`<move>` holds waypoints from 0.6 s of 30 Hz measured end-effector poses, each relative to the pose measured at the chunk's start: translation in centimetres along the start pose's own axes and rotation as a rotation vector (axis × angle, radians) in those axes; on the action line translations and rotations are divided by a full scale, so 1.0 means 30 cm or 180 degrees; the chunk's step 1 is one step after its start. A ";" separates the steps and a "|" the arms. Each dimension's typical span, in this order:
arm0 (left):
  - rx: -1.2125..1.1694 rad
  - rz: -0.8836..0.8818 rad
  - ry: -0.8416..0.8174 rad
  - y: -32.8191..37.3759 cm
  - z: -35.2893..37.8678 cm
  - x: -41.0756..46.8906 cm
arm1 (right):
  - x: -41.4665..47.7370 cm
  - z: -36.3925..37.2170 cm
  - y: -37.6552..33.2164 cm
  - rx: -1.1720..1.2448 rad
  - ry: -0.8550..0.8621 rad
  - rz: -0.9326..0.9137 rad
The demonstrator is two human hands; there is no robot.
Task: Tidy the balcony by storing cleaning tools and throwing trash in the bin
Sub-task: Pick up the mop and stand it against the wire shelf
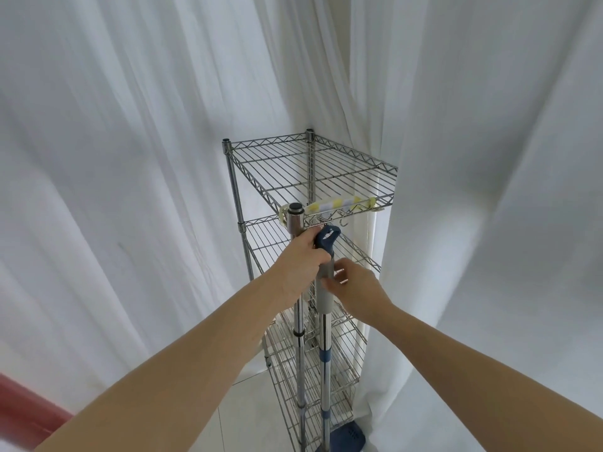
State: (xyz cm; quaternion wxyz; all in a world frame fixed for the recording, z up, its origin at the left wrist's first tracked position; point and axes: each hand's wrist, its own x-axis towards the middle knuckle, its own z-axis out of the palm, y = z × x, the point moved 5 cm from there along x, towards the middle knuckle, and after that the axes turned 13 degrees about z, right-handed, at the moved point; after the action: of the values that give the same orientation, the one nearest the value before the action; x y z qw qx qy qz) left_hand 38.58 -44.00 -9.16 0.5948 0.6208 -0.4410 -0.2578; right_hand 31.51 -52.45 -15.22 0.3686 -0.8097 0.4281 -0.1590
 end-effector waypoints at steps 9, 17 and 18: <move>0.0638 0.1009 0.0670 0.210 -0.064 -0.122 | -0.173 -0.194 -0.169 0.1143 0.0728 -0.0739; 0.0414 0.1680 0.1036 0.340 -0.069 -0.270 | -0.345 -0.365 -0.243 0.1950 0.0770 -0.1259; 0.0436 0.1749 0.1062 0.351 -0.062 -0.293 | -0.364 -0.382 -0.240 0.2041 0.0754 -0.1275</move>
State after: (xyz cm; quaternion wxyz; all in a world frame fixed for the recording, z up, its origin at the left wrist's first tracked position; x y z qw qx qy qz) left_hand 33.44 -34.53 -0.50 0.6629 0.5508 -0.5048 0.0478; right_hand 22.72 -46.27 -1.53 0.5125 -0.6970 0.2299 -0.4457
